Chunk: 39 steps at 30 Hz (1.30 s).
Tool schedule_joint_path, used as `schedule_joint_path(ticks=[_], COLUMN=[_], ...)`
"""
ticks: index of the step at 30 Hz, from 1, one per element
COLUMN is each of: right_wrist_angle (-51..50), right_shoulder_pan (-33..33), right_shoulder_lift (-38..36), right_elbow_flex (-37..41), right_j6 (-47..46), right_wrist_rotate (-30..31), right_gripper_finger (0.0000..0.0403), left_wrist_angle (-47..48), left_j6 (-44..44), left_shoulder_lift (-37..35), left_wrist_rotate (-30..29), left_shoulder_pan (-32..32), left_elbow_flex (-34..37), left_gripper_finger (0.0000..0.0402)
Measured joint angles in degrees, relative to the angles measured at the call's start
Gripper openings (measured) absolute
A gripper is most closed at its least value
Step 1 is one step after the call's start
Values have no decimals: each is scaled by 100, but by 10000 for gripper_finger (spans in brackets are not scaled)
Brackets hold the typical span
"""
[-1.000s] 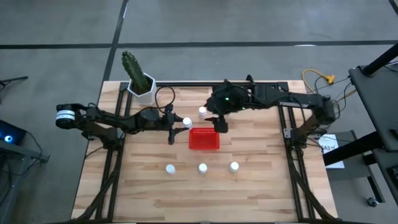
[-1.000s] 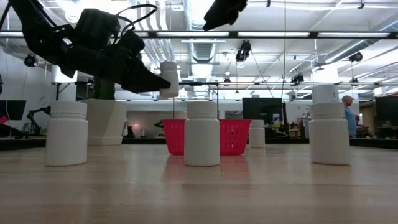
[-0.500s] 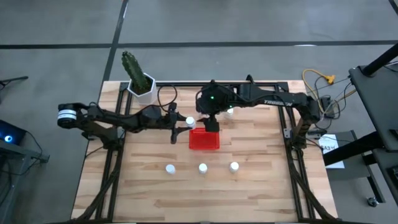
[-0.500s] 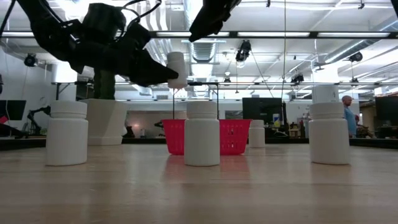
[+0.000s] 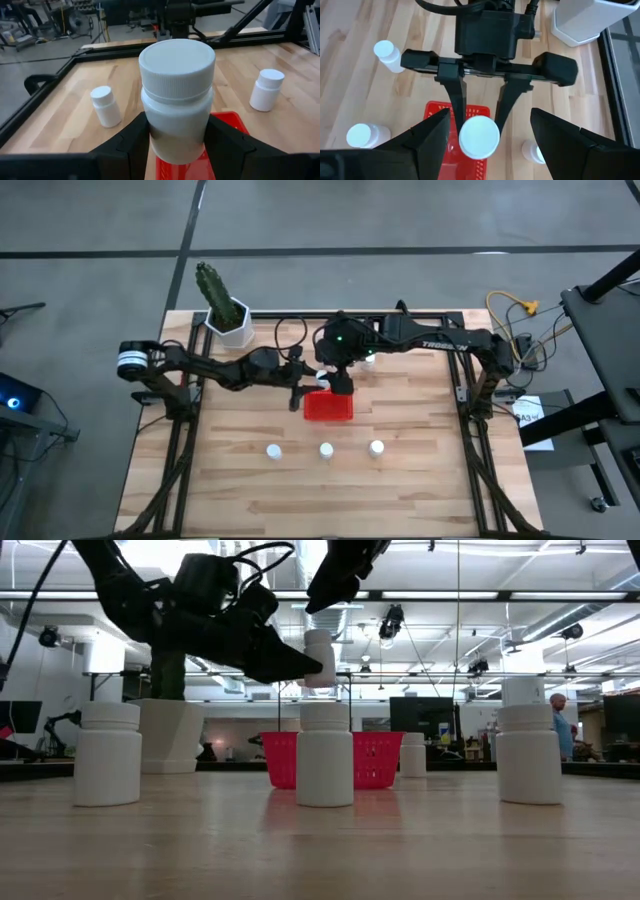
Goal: Pick and place pill bottles into a basket
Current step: Put the white pill bottle into the red bin
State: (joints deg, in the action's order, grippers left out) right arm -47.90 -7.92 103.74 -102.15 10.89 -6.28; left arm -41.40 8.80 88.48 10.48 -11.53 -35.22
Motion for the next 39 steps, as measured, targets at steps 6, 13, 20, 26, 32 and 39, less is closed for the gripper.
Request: schedule_joint_path(ticks=[6,13,20,26,32,39], right_wrist_angle=[-234,-254,-256,-254,-252,-248], right_shoulder_pan=[0,0,4,4,2,0], right_shoulder_lift=[-1,0,0,0,0,0], right_elbow_flex=[56,106,118,121,144,146], right_j6=[-34,7,92,135,160,160], right_wrist_rotate=[-19,-131,-322,-322,-322,-322], right_gripper_finger=[265,265,265,265,265,265], left_wrist_angle=[158,163,161,161,161,161], left_j6=[98,103,105,107,107,107], left_shoulder_lift=[42,31,29,24,24,22], left_wrist_rotate=[-1,-2,-2,-2,-2,-2], left_shoulder_pan=[-2,-2,-2,-2,-2,-2], left_elbow_flex=[-46,-44,-44,-44,-44,-44], left_gripper_finger=[148,148,148,148,148,148])
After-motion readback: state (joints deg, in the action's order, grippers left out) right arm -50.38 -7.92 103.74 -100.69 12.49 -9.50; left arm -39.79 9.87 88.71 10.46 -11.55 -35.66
